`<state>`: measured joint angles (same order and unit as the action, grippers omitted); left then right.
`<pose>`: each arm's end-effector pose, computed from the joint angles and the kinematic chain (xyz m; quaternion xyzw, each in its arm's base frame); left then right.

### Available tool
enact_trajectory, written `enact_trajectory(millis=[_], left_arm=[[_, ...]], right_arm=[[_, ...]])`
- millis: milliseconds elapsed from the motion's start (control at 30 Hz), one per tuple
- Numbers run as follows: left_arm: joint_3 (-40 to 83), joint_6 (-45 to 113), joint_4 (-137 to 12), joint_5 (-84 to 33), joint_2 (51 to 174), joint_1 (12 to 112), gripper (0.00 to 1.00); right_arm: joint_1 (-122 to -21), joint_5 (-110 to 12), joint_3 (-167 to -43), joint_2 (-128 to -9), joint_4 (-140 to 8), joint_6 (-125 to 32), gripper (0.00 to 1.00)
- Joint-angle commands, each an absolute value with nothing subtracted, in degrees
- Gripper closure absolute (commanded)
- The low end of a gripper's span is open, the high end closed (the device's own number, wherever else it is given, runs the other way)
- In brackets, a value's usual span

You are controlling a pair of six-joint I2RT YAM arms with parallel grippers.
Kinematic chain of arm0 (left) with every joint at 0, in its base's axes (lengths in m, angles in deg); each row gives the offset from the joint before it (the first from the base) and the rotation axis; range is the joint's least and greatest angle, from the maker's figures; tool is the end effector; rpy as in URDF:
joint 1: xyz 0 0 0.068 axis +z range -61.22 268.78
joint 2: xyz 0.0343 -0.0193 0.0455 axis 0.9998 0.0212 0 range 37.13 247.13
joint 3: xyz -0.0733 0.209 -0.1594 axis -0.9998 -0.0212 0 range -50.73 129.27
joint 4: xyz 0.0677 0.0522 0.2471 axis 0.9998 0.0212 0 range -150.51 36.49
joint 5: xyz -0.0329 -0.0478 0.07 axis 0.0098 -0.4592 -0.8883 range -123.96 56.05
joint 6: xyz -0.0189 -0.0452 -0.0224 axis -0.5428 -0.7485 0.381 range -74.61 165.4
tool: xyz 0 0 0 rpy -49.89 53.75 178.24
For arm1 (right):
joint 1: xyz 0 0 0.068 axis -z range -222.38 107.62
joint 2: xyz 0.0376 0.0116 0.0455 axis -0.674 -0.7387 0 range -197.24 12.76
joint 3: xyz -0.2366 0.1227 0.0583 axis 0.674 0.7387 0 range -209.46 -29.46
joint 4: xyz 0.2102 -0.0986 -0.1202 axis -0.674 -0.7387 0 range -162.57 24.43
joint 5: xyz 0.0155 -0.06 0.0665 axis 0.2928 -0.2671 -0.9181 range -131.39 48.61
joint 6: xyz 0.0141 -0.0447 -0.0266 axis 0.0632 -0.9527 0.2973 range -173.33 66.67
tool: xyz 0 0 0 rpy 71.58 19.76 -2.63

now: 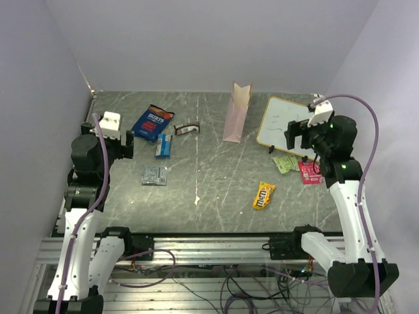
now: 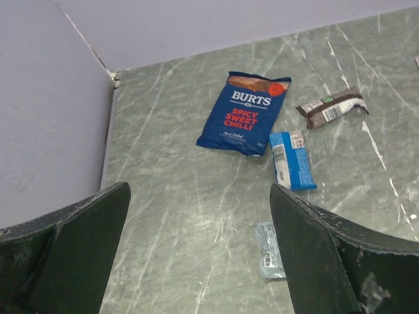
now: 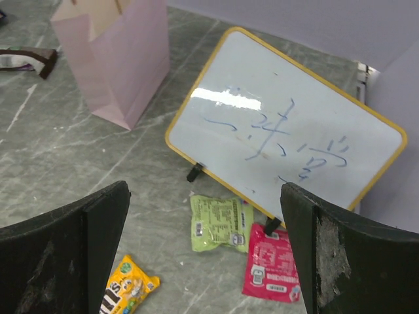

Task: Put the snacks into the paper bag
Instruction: Move the paper bag to the center of the board.

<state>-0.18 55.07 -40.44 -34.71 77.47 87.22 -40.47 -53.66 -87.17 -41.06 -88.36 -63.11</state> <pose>0.1572 -0.0039 0.3681 0.0707 0.7620 0.0506 0.6417 0.2075 0.0007 0.3678 -0.1175 0.8028 0.0277 0.5839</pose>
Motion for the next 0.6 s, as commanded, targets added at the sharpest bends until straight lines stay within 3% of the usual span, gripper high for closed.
enact_trajectory(millis=[0,433,567], left_arm=[[-2.43,56.13,-41.09,-30.25,77.40,87.86,0.01],[-6.22,57.66,-44.37,-30.61,76.37,87.91,0.01],[-8.36,57.65,-44.67,-28.80,75.36,87.90,0.01]], right_arm=[[-44.19,-51.67,-89.52,-43.93,-84.18,-63.15,0.00],[-53.29,-48.27,-93.33,-55.02,-72.89,-60.54,0.00],[-56.28,-44.18,-96.11,-59.86,-69.46,-60.28,0.07]])
